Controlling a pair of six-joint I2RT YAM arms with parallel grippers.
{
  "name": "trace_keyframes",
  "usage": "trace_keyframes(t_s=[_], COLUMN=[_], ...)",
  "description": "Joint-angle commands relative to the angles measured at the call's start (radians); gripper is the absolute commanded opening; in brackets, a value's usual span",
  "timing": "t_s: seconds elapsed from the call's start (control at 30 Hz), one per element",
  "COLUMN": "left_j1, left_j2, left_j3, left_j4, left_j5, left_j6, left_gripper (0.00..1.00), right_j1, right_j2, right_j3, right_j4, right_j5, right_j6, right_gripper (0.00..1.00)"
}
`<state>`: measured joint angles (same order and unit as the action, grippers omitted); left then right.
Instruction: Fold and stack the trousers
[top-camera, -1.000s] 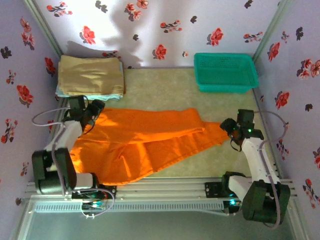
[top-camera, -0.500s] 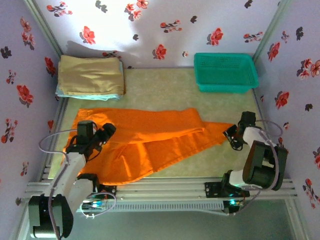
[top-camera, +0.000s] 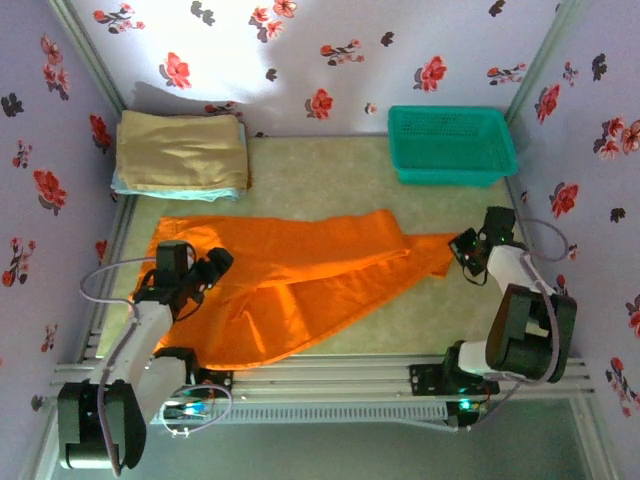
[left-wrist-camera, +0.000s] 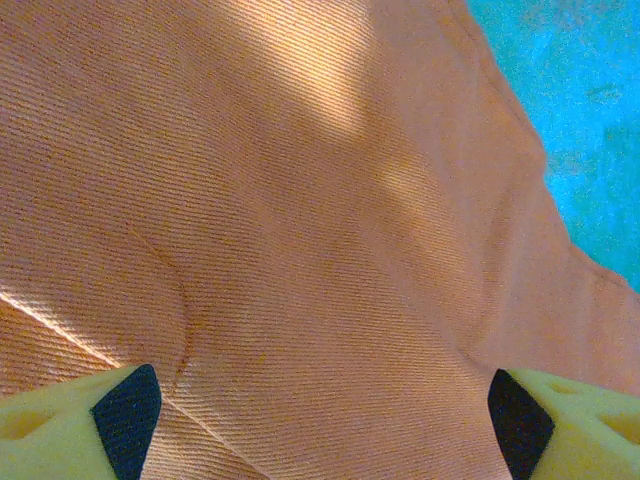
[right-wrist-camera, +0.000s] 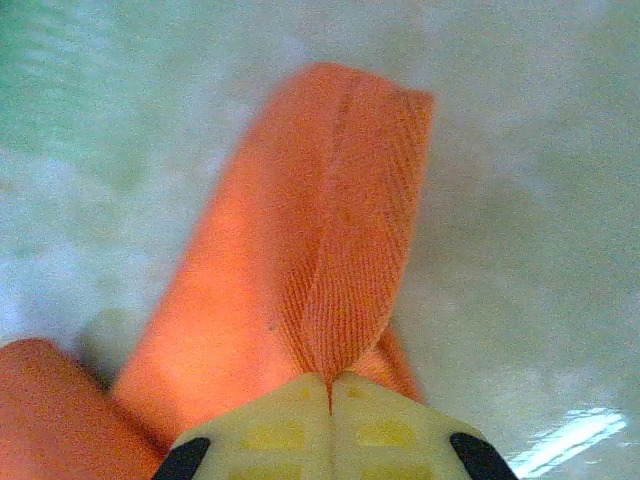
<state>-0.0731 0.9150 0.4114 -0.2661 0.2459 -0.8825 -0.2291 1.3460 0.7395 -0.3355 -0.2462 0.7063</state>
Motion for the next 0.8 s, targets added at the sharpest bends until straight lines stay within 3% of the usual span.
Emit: trace_keyframes(t_s=[0.0, 0.2, 0.3, 0.4, 0.5, 0.63, 0.77], left_j1=[0.004, 0.004, 0.004, 0.004, 0.006, 0.007, 0.007], left_j2=[0.031, 0.095, 0.111, 0.112, 0.116, 0.135, 0.146], left_j3=[0.028, 0.054, 0.042, 0.009, -0.021, -0.024, -0.002], left_j4=[0.016, 0.051, 0.071, 0.106, 0.137, 0.151, 0.136], left_j5=[0.021, 0.034, 0.037, 0.039, 0.045, 0.068, 0.091], left_j6=[0.03, 0.039, 0.037, 0.026, 0.022, 0.032, 0.045], left_gripper=[0.88, 0.88, 0.88, 0.88, 0.88, 0.88, 0.88], right_j1=[0.071, 0.186, 0.259, 0.299, 0.285, 0.083, -0.031], right_j2=[-0.04, 0.09, 0.042, -0.132, -0.348, -0.563, -0.59], right_j3=[0.17, 0.641, 0.741, 0.606, 0.29, -0.003, -0.079], right_j4=[-0.03, -0.239, -0.342, -0.393, -0.416, -0.43, -0.415], right_j5=[0.036, 0.077, 0.15, 0.285, 0.458, 0.508, 0.474], right_j6=[-0.035, -0.129, -0.193, -0.191, -0.126, -0.102, -0.026], right_gripper=[0.0, 0.0, 0.0, 0.0, 0.0, 0.0, 0.0])
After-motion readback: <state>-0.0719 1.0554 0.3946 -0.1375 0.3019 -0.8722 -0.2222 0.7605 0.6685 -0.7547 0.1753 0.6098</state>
